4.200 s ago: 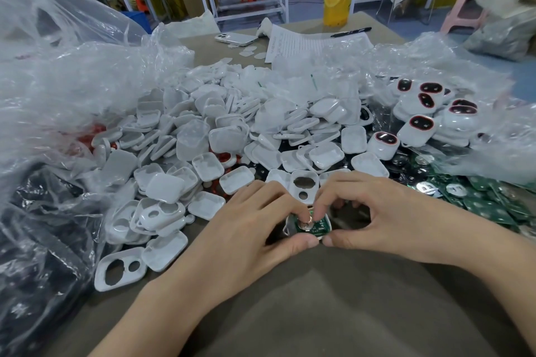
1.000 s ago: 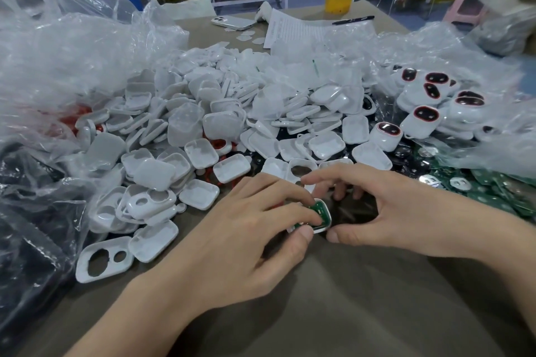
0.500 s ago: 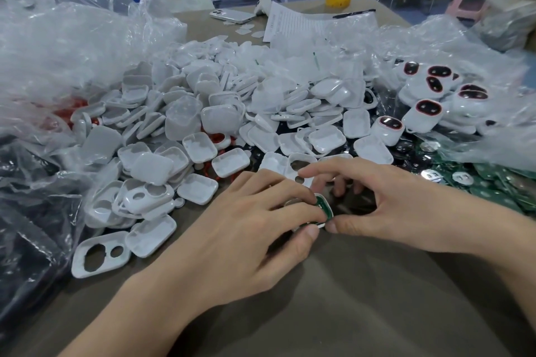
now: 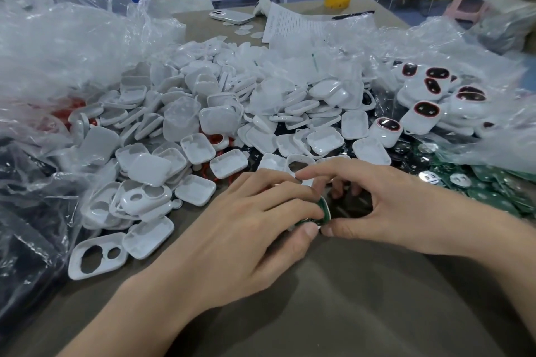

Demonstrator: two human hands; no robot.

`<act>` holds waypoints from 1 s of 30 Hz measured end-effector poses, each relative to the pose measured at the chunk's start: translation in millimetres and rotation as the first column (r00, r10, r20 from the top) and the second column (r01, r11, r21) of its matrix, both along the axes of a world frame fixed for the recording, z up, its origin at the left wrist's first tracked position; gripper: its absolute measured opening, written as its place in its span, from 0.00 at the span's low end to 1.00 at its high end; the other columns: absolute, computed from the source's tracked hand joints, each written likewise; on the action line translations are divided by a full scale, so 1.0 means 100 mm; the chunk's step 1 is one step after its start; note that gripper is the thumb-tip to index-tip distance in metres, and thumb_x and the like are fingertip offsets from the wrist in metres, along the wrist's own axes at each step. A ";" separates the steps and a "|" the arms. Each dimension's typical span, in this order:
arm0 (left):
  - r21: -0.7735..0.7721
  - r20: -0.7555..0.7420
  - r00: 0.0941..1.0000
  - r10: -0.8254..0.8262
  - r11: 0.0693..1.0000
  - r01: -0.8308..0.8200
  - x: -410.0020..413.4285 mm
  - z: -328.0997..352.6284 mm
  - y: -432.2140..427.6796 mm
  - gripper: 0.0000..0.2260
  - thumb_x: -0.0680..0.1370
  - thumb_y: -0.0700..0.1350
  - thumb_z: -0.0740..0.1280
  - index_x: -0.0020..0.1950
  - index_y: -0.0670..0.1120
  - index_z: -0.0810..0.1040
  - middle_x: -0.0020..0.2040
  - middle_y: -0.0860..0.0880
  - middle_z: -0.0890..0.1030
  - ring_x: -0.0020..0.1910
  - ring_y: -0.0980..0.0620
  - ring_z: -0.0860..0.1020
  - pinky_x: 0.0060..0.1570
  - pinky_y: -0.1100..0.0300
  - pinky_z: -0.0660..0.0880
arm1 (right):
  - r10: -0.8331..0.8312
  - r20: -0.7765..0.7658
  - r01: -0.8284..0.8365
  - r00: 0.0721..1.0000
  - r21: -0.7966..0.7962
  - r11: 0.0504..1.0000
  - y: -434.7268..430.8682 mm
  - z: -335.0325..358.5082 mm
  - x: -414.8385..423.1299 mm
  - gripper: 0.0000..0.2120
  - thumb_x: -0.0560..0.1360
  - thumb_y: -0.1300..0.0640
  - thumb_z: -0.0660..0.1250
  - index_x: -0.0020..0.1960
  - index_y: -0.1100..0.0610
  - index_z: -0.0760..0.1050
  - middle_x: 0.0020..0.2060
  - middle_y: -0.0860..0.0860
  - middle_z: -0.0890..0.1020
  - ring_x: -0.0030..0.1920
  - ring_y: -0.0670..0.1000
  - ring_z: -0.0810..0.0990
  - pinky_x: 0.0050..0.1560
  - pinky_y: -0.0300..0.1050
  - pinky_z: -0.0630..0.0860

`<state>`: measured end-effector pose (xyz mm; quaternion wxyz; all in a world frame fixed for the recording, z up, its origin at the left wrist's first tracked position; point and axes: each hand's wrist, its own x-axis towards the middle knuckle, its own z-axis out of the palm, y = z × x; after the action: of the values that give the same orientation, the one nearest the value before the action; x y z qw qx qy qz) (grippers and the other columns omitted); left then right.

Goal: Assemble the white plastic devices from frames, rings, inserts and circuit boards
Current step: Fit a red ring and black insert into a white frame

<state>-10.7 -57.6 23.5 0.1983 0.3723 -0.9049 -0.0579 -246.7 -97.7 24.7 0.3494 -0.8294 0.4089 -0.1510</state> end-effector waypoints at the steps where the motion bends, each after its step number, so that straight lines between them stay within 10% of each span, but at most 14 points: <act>1: -0.008 -0.018 1.000 0.007 1.000 -0.007 0.00 0.01 0.00 0.13 0.84 0.50 0.59 0.59 0.50 0.82 0.61 0.57 0.80 0.63 0.51 0.75 0.63 0.55 0.70 | -0.005 0.007 0.005 1.000 -0.007 1.000 0.01 0.00 0.00 0.31 0.71 0.44 0.76 0.67 0.26 0.65 0.58 0.31 0.75 0.60 0.37 0.75 0.57 0.38 0.71; 6: 0.000 -0.079 0.993 0.083 0.997 -0.083 0.05 0.03 0.01 0.12 0.84 0.49 0.59 0.58 0.50 0.82 0.61 0.54 0.78 0.59 0.53 0.74 0.59 0.56 0.71 | -0.002 0.043 0.003 0.999 -0.017 1.000 0.03 0.01 0.02 0.34 0.72 0.48 0.76 0.67 0.23 0.63 0.53 0.27 0.74 0.54 0.37 0.76 0.52 0.28 0.72; 30: 0.043 0.024 0.999 0.022 0.999 -0.023 0.04 -0.07 -0.03 0.12 0.84 0.54 0.60 0.63 0.57 0.80 0.62 0.55 0.75 0.60 0.51 0.73 0.57 0.53 0.71 | 0.021 -0.019 -0.022 1.000 -0.042 0.999 0.02 0.01 0.00 0.36 0.72 0.47 0.75 0.70 0.24 0.60 0.56 0.33 0.73 0.53 0.44 0.75 0.49 0.41 0.75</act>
<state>-6.7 -60.4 16.6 0.1803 0.3874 -0.9013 -0.0708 -246.5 -95.7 25.3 0.3296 -0.8423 0.3998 -0.1484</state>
